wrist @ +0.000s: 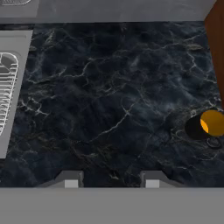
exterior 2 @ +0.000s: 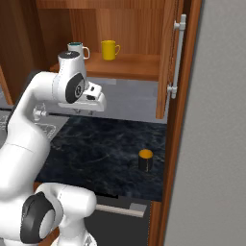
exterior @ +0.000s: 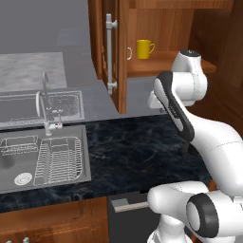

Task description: Pick the mug on the counter and place it in the cabinet with the handle facing the right, like the mugs already inside.

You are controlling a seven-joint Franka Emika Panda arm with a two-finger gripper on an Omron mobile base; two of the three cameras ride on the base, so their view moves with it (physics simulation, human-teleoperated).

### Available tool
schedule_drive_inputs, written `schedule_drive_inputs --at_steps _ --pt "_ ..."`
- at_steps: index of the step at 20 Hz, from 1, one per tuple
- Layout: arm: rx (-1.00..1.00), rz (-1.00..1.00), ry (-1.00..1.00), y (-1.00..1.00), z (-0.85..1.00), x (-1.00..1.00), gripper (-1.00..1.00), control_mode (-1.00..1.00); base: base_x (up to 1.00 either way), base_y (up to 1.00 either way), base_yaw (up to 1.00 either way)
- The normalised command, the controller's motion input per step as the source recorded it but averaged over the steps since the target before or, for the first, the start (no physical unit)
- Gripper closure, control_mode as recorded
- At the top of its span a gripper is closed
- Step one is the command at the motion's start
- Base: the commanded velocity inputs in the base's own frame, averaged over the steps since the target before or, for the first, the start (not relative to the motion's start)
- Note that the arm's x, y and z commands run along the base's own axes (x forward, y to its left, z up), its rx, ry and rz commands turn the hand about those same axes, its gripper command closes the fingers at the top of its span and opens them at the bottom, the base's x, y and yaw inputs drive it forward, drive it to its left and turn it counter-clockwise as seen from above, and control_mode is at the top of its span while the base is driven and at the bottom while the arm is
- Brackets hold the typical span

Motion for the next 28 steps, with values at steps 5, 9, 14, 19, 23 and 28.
schedule_drive_inputs --at_steps 5,9,14,19,23,28 --pt "0.0 0.0 0.0 -0.02 -0.08 -0.14 -1.0 -1.0 0.0 0.0 0.0" --pt "0.0 0.0 0.0 -0.11 -0.46 -0.39 -1.0 -1.0 0.0 0.0 0.0" --pt "-0.07 0.0 0.0 -0.09 -0.5 -0.1 -1.0 -1.0 0.0 0.0 0.0" --pt "-0.03 0.0 0.0 -0.21 -0.33 0.0 -1.0 -1.0 0.0 0.0 0.0" --pt "-0.04 0.0 0.0 -0.31 -0.42 0.07 -1.0 -1.0 0.0 0.0 0.0" --pt "-0.01 0.0 -0.07 -0.37 -0.33 0.07 -1.0 -1.0 0.0 0.0 0.0"
